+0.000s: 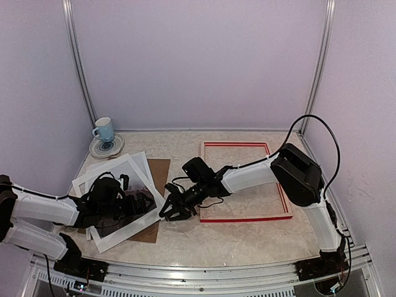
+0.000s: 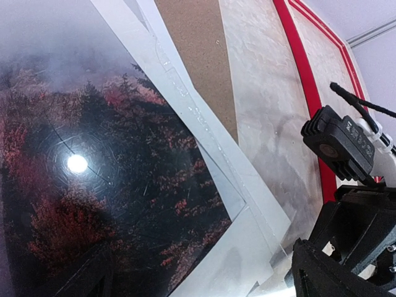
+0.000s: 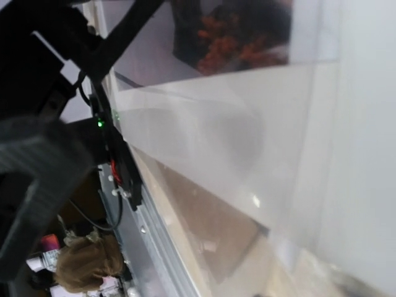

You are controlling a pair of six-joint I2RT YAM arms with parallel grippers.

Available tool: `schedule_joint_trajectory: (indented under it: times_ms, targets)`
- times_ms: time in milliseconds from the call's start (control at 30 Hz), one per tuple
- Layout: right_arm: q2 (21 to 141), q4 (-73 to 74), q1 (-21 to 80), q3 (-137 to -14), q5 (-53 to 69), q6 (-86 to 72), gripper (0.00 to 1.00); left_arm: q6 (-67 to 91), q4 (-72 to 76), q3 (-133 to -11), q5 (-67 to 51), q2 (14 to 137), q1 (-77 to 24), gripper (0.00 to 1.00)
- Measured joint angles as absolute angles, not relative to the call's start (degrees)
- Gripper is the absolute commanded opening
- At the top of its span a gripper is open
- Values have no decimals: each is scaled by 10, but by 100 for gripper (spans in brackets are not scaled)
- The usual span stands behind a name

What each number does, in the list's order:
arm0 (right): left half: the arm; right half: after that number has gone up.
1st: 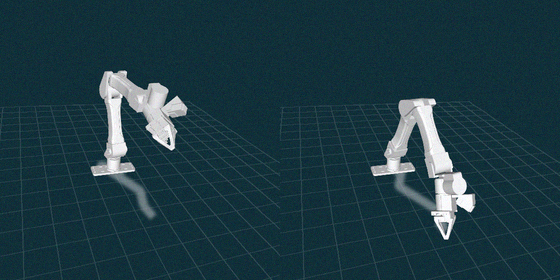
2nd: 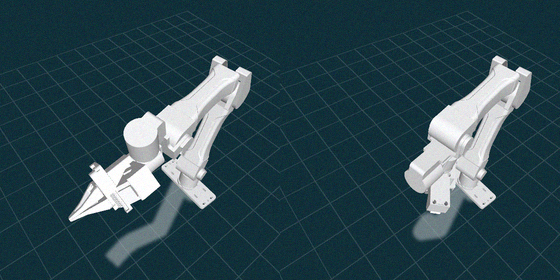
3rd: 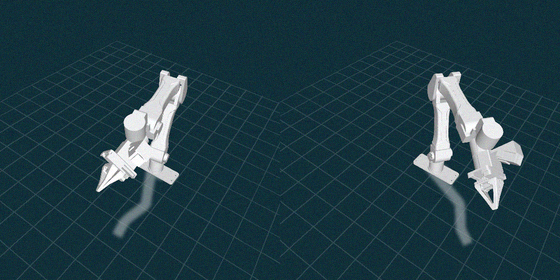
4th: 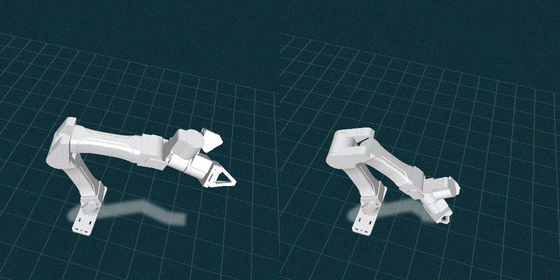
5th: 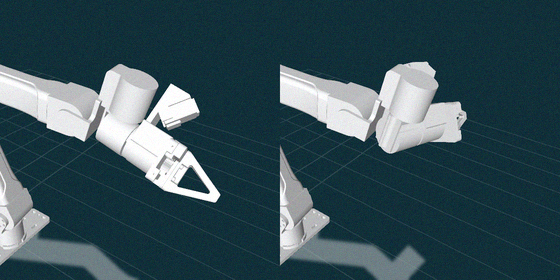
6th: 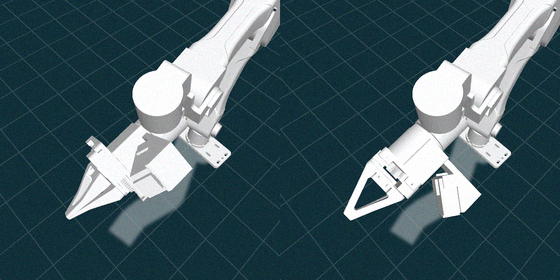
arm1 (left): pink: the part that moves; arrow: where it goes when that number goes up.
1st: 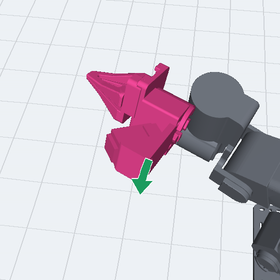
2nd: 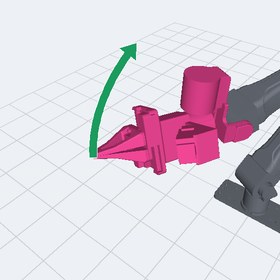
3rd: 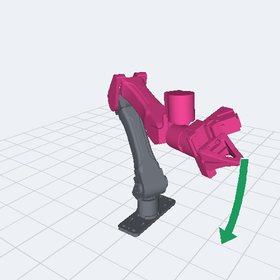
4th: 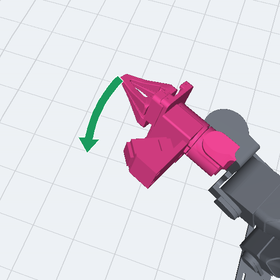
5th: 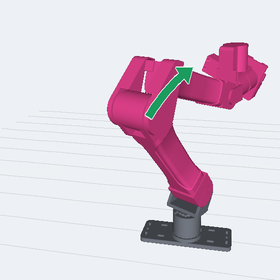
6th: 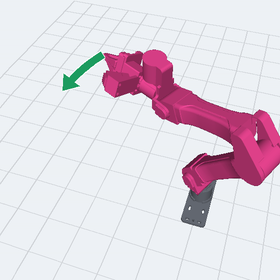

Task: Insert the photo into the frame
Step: Pick up the glass panel from the mat board.

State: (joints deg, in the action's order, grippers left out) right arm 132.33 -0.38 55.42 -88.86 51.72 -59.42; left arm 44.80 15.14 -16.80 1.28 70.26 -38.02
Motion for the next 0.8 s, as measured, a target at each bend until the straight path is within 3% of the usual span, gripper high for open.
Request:
schedule_joint_trajectory:
  times_ms: [400, 733, 800]
  targets:
    - [1323, -47, 553, -863, 516, -632, 29, 450, 152, -168, 13, 702, -380, 99]
    - [1324, -53, 553, -863, 512, -646, 16, 450, 163, -163, 13, 702, -380, 99]
    - [1324, -53, 553, -863, 512, -647, 8, 450, 163, -163, 13, 702, -380, 99]
